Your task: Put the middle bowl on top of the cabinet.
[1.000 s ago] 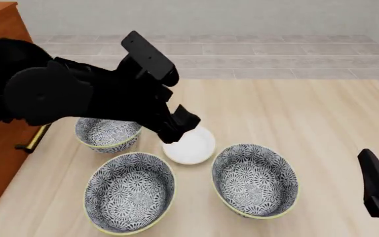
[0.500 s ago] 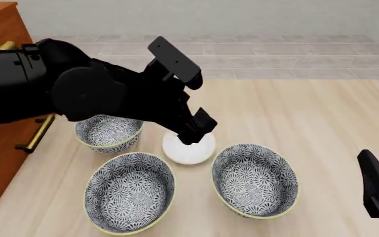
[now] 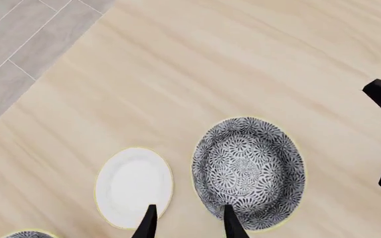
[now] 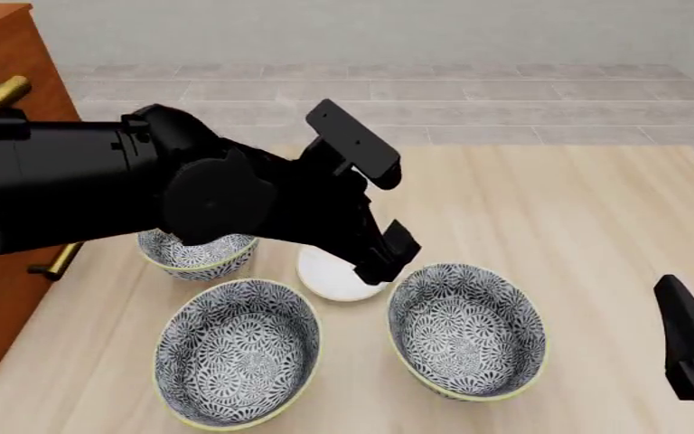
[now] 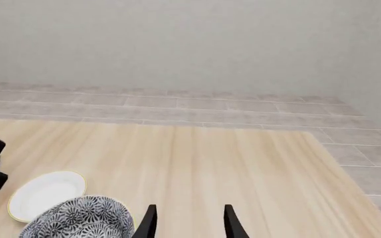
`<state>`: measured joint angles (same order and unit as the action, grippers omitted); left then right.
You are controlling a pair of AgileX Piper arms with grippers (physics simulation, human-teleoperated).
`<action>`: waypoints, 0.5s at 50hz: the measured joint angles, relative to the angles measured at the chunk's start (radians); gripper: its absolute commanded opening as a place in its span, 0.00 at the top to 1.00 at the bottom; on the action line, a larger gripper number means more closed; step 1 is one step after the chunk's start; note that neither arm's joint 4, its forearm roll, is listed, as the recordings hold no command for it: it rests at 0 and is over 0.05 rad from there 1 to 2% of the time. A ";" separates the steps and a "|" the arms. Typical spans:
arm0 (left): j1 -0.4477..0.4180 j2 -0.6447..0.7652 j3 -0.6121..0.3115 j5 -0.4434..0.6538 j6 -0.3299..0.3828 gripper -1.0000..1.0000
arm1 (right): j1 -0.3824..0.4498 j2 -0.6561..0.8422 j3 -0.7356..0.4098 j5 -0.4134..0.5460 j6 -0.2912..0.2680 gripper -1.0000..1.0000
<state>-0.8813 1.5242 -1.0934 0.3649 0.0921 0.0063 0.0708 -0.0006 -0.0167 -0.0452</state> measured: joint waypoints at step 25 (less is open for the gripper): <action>-0.015 0.057 0.020 -0.044 -0.038 0.00 | 0.002 0.012 0.000 -0.009 -0.005 0.00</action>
<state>-0.8959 1.5807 -1.0737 0.3206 0.0540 0.0079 0.0824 -0.0008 -0.0253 -0.0504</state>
